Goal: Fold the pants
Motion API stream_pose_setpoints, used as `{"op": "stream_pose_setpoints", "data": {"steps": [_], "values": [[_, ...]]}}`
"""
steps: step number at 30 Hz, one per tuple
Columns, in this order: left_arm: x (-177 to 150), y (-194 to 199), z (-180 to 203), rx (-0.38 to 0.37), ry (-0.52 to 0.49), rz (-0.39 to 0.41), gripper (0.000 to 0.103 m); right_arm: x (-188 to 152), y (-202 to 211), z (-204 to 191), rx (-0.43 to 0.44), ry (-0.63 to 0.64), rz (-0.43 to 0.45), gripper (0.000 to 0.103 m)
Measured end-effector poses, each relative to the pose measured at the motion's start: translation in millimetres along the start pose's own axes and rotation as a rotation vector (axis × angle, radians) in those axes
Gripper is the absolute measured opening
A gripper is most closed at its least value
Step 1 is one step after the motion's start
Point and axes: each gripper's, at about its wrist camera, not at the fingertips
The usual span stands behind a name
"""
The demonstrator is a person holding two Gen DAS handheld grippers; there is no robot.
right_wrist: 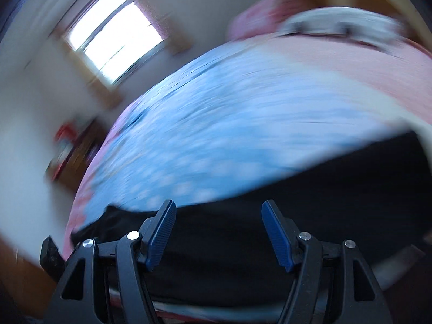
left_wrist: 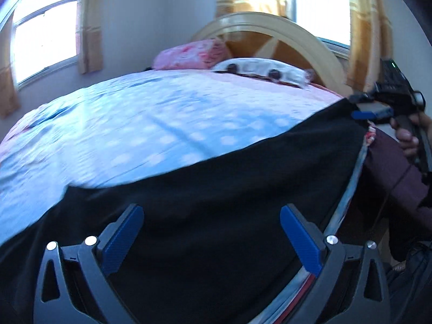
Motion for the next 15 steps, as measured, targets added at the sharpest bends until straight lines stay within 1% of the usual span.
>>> {"op": "stream_pose_setpoints", "data": {"steps": [2,3,5,6,8,11,13,15], "values": [[12,-12,14,-0.019,-0.025,-0.01,0.103,-15,26,38,-0.036,-0.108,0.035,0.067],[18,-19,26,-0.024,-0.035,-0.018,0.103,-21,35,54,-0.044,-0.145,0.047,0.067],[30,-33,41,-0.037,-0.057,-0.037,0.103,-27,46,78,-0.058,-0.186,0.062,0.067],[31,-37,44,-0.041,-0.062,-0.043,0.103,-27,47,84,-0.057,-0.197,0.066,0.067],[39,-52,53,-0.04,-0.07,-0.065,0.103,-28,45,98,-0.016,-0.235,0.074,0.067],[45,-65,58,-0.036,-0.06,-0.086,0.103,-25,38,109,0.035,-0.267,0.063,0.067],[46,-67,61,-0.038,-0.052,-0.089,0.103,-22,33,113,0.043,-0.268,0.065,0.067],[56,-72,65,-0.06,-0.035,-0.084,0.103,-19,30,114,0.036,-0.276,0.076,0.067]]}}
Point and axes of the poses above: each gripper's, at about its wrist camera, not at the fingertips, and y roughly against the way its jaws point, z to its right, x to its top, and after that the axes turned 10 degrees about -z, right-handed
